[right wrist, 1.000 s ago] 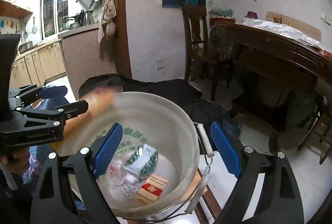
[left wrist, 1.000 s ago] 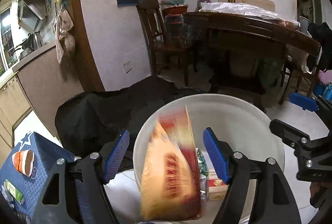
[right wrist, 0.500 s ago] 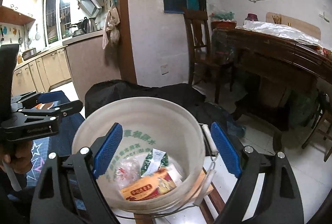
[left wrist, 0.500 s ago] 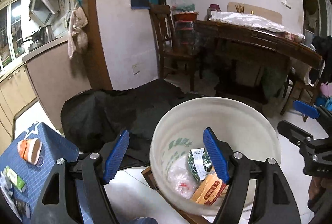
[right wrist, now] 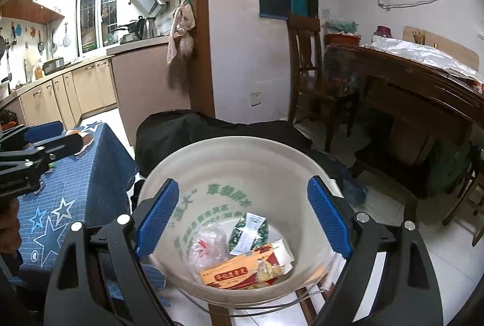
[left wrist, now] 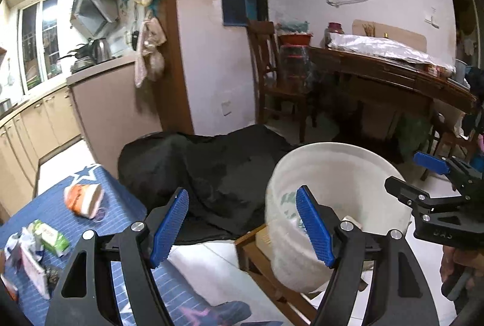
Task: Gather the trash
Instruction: 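Move both open grippers back toward the table, then grasp the orange-white paper cup with the left gripper while the right grasps the red-white medicine box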
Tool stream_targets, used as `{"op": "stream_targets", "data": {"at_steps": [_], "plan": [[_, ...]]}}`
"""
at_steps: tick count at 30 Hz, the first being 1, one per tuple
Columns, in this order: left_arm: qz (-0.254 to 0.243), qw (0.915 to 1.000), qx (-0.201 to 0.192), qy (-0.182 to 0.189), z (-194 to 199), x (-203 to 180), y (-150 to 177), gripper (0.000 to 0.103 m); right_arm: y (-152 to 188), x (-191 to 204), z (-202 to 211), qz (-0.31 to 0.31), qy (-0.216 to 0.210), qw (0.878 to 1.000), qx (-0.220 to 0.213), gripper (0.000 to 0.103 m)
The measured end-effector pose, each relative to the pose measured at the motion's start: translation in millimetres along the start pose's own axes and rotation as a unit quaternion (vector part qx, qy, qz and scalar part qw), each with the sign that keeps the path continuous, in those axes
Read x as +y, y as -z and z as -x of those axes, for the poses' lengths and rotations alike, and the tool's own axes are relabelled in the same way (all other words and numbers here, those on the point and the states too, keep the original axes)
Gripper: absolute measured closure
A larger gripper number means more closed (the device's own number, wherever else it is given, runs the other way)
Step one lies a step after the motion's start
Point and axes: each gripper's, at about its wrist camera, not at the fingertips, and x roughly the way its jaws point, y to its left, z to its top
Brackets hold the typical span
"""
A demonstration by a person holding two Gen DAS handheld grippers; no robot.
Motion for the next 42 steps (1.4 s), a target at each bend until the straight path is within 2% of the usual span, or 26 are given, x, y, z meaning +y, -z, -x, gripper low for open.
{"op": "stream_targets", "data": {"at_steps": [6, 10, 15, 21, 30, 37, 42], "plan": [[0.024, 0.9989, -0.002, -0.039, 28.2, 32.3, 16.9, 0.028, 1.1, 32.2, -9.1, 0.011, -0.029, 1.0, 0.007, 0.023], [0.035, 0.9958, 0.006, -0.085, 41.5, 59.9, 36.4, 0.028, 2.9, 61.5, -18.7, 0.028, -0.055, 0.998, 0.015, 0.027], [0.069, 0.9896, 0.026, -0.123, 54.4, 97.5, 60.7, 0.028, 3.5, 95.4, -31.5, 0.048, -0.088, 0.995, 0.028, 0.034], [0.111, 0.9777, 0.045, -0.173, 69.0, 147.1, 87.0, 0.028, 5.5, 144.2, -44.9, 0.08, -0.132, 0.987, 0.041, 0.037], [0.161, 0.9553, 0.067, -0.239, 96.7, 204.3, 129.3, 0.028, 7.2, 209.9, -59.3, 0.121, -0.186, 0.973, 0.057, 0.038], [0.211, 0.9315, 0.074, -0.287, 130.8, 255.6, 164.6, 0.028, 10.2, 263.8, -68.8, 0.155, -0.224, 0.959, 0.074, 0.038], [0.247, 0.9101, 0.068, -0.326, 165.6, 291.2, 185.5, 0.028, 11.6, 309.1, -69.1, 0.187, -0.254, 0.946, 0.08, 0.038]]}}
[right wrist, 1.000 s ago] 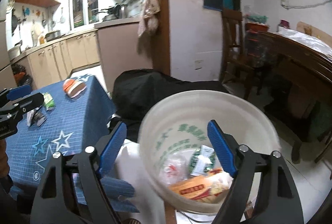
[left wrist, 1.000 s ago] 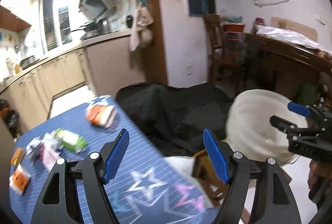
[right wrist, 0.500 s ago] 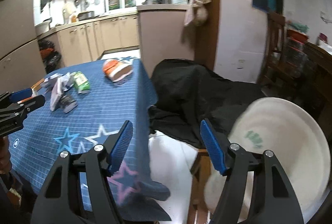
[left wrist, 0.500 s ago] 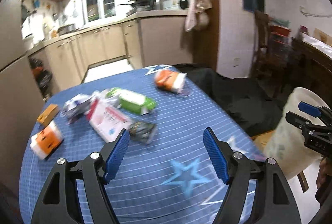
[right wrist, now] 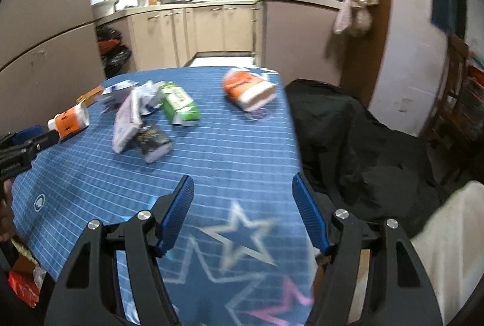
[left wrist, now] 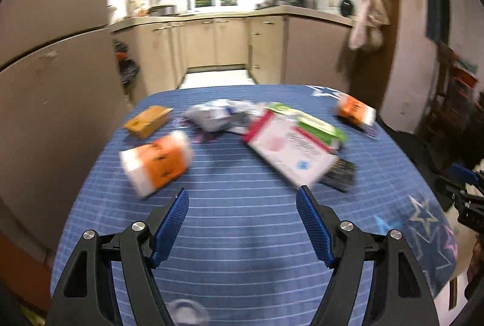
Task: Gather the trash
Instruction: 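Grasp the orange-white paper cup with the left gripper while the right grasps the red-white medicine box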
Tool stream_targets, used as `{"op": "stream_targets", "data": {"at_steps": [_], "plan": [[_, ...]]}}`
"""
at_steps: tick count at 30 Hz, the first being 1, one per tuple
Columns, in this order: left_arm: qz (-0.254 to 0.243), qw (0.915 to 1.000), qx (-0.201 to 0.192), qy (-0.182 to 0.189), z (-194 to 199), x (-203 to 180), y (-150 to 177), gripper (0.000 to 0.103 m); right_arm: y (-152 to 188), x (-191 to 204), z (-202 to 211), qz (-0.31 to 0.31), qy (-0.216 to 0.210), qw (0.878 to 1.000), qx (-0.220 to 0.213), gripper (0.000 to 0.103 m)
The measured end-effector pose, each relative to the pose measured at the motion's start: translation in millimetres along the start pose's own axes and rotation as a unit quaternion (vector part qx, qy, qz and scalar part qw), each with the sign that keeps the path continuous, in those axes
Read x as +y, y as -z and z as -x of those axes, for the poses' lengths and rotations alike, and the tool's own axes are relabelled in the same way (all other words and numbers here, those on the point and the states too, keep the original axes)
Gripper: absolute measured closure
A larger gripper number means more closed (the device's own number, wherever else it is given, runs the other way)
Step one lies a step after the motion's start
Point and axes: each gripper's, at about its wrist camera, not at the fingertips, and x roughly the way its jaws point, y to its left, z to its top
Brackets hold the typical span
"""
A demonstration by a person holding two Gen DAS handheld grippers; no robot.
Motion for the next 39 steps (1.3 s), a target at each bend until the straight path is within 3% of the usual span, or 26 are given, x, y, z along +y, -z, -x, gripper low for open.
{"op": "stream_targets", "data": {"at_steps": [6, 12, 19, 21, 30, 33, 35, 36, 37, 38, 39], "plan": [[0.05, 0.9979, -0.013, -0.04, 10.8, 60.8, -6.2, 0.028, -21.6, 45.0, -20.4, 0.05, -0.043, 0.998, 0.002, 0.038], [0.085, 0.9954, 0.005, -0.043, 2.3, 105.6, -7.2, 0.028, -44.2, 78.0, -41.6, 0.088, -0.06, 0.994, -0.003, 0.03], [0.073, 0.9971, 0.021, -0.01, -27.4, 116.7, -9.2, 0.028, -65.4, 91.0, -73.8, 0.104, -0.08, 0.991, 0.015, 0.024], [0.072, 0.9968, 0.03, 0.014, -40.0, 119.7, -9.8, 0.028, -70.1, 92.2, -81.7, 0.107, -0.087, 0.99, 0.02, 0.02], [0.069, 0.9946, 0.046, 0.063, -79.2, 126.7, -15.0, 0.029, -87.5, 104.9, -132.8, 0.116, -0.159, 0.978, 0.075, 0.012], [0.07, 0.9936, 0.053, 0.072, -89.0, 122.8, -15.2, 0.035, -86.9, 112.4, -155.6, 0.104, -0.19, 0.97, 0.109, 0.012], [0.069, 0.9934, 0.057, 0.072, -92.6, 119.8, -14.4, 0.052, -82.5, 118.5, -160.3, 0.111, -0.199, 0.967, 0.112, 0.021], [0.069, 0.9933, 0.061, 0.07, -95.0, 118.2, -13.1, 0.06, -79.5, 122.6, -160.3, 0.119, -0.206, 0.965, 0.114, 0.045], [0.069, 0.9933, 0.064, 0.067, -96.5, 117.3, -11.5, 0.071, -78.4, 124.6, -158.9, 0.122, -0.207, 0.964, 0.11, 0.058], [0.07, 0.993, 0.066, 0.069, -97.3, 117.3, -10.5, 0.076, -76.5, 127.5, -155.7, 0.13, -0.204, 0.965, 0.106, 0.067], [0.071, 0.9927, 0.068, 0.068, -98.1, 117.2, -8.8, 0.085, -74.7, 129.5, -153.7, 0.136, -0.201, 0.964, 0.105, 0.088]]}}
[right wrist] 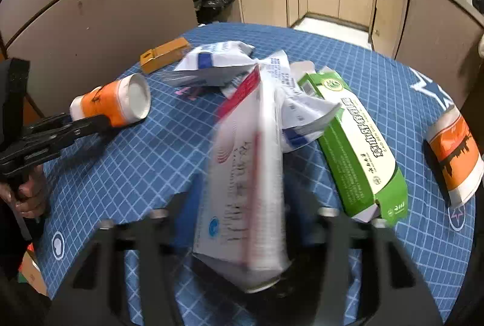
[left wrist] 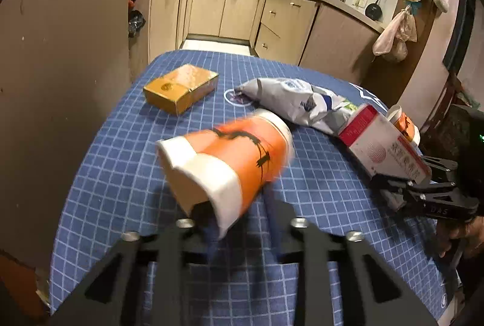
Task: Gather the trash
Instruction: 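Grasp the orange-white paper cup with the left gripper while the right grasps the red-white medicine box, then carry the paper cup and medicine box in both grippers to the white bucket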
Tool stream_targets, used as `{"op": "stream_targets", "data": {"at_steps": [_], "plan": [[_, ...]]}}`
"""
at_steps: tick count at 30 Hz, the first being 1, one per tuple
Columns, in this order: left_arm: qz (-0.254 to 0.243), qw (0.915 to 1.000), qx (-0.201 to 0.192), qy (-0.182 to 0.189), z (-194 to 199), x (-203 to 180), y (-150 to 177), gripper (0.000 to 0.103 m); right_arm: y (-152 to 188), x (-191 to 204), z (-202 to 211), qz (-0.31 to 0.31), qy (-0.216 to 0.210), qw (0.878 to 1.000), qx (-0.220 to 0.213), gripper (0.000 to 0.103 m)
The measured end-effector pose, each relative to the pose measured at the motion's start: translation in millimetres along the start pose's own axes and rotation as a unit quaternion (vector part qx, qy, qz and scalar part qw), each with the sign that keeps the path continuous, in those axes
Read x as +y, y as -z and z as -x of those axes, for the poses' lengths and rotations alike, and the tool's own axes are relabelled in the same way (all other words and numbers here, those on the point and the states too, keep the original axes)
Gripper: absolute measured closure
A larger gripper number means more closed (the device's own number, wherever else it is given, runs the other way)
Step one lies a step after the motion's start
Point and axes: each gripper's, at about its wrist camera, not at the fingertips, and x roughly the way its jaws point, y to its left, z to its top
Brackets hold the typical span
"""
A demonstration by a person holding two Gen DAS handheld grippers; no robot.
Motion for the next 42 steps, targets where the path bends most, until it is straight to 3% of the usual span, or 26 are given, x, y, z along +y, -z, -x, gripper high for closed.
{"op": "stream_targets", "data": {"at_steps": [1, 4, 11, 14, 23, 31, 42], "plan": [[0.003, 1.0, 0.001, 0.0, 0.1, 0.5, 0.2, 0.094, 2.3, 4.4, 3.2, 0.005, 0.007, 1.0, -0.005, 0.087], [0.01, 0.9999, -0.011, -0.003, 5.8, 1.9, 0.2, 0.098, 8.0, 11.0, 14.5, 0.006, -0.001, 1.0, -0.024, 0.088], [0.009, 0.9998, -0.014, -0.004, 20.1, -1.8, 4.8, 0.099, 17.6, 16.9, 57.3, -0.021, -0.022, 0.997, -0.074, 0.088], [-0.004, 0.9993, -0.024, -0.028, 32.0, -7.8, 8.7, 0.099, 22.4, 12.6, 82.6, -0.045, -0.035, 0.994, -0.098, 0.088], [-0.029, 0.9976, -0.042, -0.046, 57.9, -30.6, 16.8, 0.099, 31.4, -3.9, 133.6, -0.126, -0.109, 0.975, -0.147, 0.088], [-0.047, 0.9963, -0.06, -0.041, 76.8, -47.8, 20.0, 0.099, 42.3, 7.7, 156.3, -0.119, -0.084, 0.976, -0.163, 0.088], [-0.059, 0.9943, -0.086, -0.023, 102.8, -60.2, 28.3, 0.099, 81.9, 29.7, 145.9, -0.129, -0.064, 0.98, -0.135, 0.088]]}}
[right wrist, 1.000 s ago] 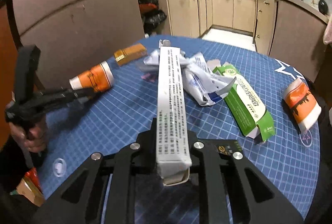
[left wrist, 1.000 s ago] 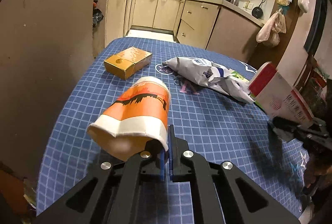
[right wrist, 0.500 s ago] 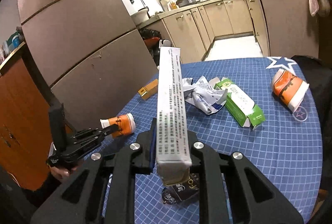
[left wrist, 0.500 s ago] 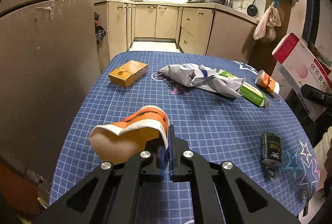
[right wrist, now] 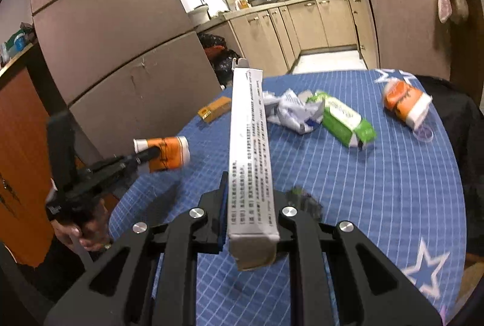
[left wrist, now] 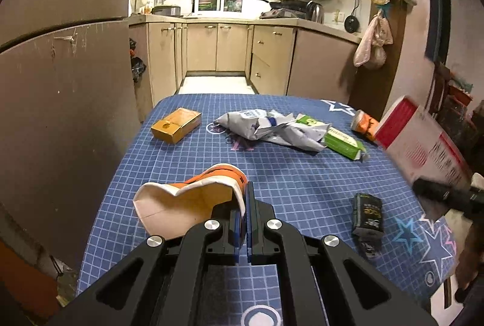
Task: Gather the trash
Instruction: 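Carry the paper cup and medicine box in both grippers to the white bucket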
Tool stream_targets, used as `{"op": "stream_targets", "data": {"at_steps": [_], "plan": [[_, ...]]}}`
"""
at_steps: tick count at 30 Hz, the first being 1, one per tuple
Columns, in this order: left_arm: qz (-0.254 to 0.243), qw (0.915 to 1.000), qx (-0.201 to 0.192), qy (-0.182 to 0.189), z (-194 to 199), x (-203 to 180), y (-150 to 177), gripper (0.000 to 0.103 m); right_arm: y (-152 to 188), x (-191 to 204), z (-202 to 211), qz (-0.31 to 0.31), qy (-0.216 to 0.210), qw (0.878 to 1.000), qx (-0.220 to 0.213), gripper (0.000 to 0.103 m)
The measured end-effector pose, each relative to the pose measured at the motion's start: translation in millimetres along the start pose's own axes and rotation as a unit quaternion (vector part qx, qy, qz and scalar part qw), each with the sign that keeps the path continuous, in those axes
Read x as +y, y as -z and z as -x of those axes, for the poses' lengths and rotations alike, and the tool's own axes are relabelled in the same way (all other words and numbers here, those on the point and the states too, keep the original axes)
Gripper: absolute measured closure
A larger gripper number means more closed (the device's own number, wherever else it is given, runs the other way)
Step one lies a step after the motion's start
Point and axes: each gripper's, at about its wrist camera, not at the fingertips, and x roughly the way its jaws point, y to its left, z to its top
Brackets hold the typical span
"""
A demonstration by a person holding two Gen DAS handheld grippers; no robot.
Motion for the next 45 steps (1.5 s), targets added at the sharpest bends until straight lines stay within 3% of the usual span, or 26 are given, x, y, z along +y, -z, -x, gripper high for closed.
{"op": "stream_targets", "data": {"at_steps": [17, 45], "plan": [[-0.031, 0.9984, -0.037, 0.031, 53.6, -48.8, -6.9, 0.099, 33.2, 23.1, 24.8, 0.034, 0.064, 0.997, -0.008, 0.088], [-0.12, 0.9898, -0.047, 0.061, 47.9, -172.6, -14.2, 0.099, 63.9, -13.6, 102.2, -0.018, 0.141, 0.988, -0.058, 0.088]]}}
